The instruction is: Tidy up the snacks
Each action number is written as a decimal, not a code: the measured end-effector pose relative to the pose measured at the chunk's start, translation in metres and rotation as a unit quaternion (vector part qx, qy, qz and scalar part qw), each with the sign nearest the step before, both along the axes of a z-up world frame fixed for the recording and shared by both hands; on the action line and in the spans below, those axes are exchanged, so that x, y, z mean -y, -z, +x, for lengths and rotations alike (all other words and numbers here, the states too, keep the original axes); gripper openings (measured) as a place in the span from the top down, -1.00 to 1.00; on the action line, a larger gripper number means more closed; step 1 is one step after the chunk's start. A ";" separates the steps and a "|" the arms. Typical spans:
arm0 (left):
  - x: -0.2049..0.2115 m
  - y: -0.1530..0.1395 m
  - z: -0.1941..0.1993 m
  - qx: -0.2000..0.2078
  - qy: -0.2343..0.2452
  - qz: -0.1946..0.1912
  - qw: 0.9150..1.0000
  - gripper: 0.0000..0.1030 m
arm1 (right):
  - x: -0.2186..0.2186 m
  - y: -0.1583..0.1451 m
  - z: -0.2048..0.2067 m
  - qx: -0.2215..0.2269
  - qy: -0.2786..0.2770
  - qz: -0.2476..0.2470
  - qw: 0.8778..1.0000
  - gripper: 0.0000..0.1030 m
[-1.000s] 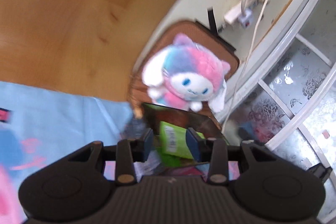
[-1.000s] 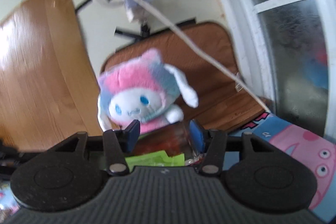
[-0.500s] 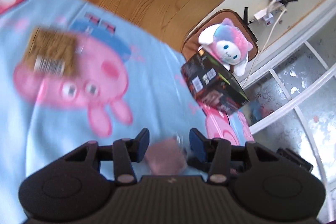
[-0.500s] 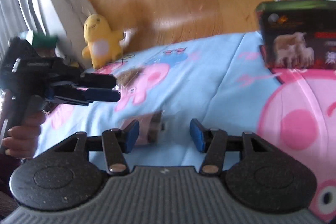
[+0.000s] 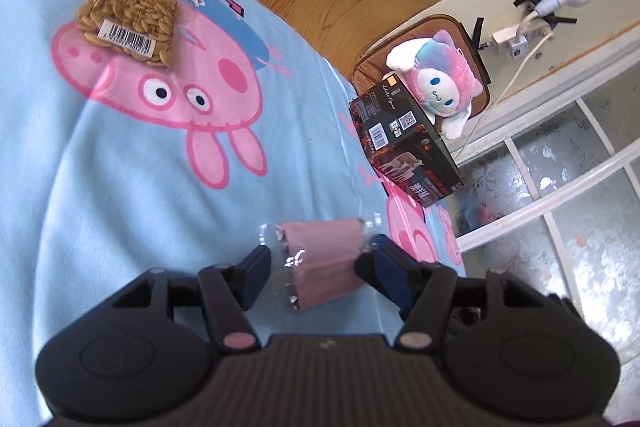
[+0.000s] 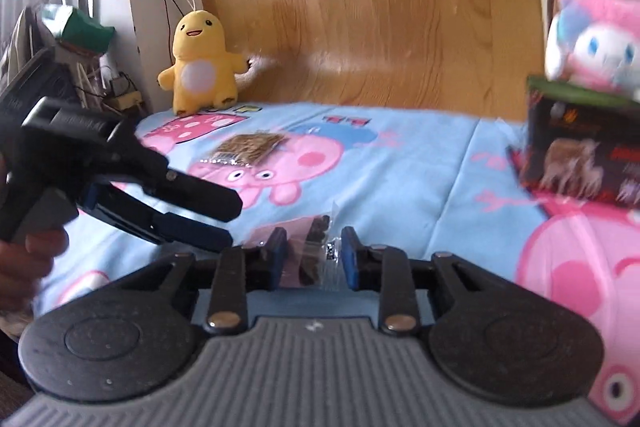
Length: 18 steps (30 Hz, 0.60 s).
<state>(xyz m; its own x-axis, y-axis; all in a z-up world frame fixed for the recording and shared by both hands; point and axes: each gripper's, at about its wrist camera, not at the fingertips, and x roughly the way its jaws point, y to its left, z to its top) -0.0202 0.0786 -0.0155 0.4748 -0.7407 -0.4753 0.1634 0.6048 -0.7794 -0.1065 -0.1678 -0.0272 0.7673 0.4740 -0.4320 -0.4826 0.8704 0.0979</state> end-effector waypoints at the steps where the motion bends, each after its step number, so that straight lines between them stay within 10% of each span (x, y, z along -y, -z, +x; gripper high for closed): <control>1: 0.000 0.000 0.001 -0.001 0.000 -0.004 1.000 -0.15 | 0.000 -0.001 -0.002 0.013 0.006 -0.002 1.000 0.44; 3: 0.003 0.001 0.002 -0.003 0.002 -0.010 1.000 -0.16 | 0.002 -0.006 -0.005 0.045 0.029 -0.011 0.999 0.88; 10: 0.014 0.001 0.007 -0.003 0.012 -0.007 1.000 -0.29 | 0.007 -0.002 -0.003 0.051 0.029 -0.028 0.998 0.88; 18: 0.006 -0.003 0.010 0.001 0.010 -0.010 1.000 -0.29 | 0.017 -0.019 0.003 -0.012 -0.031 0.117 0.993 0.88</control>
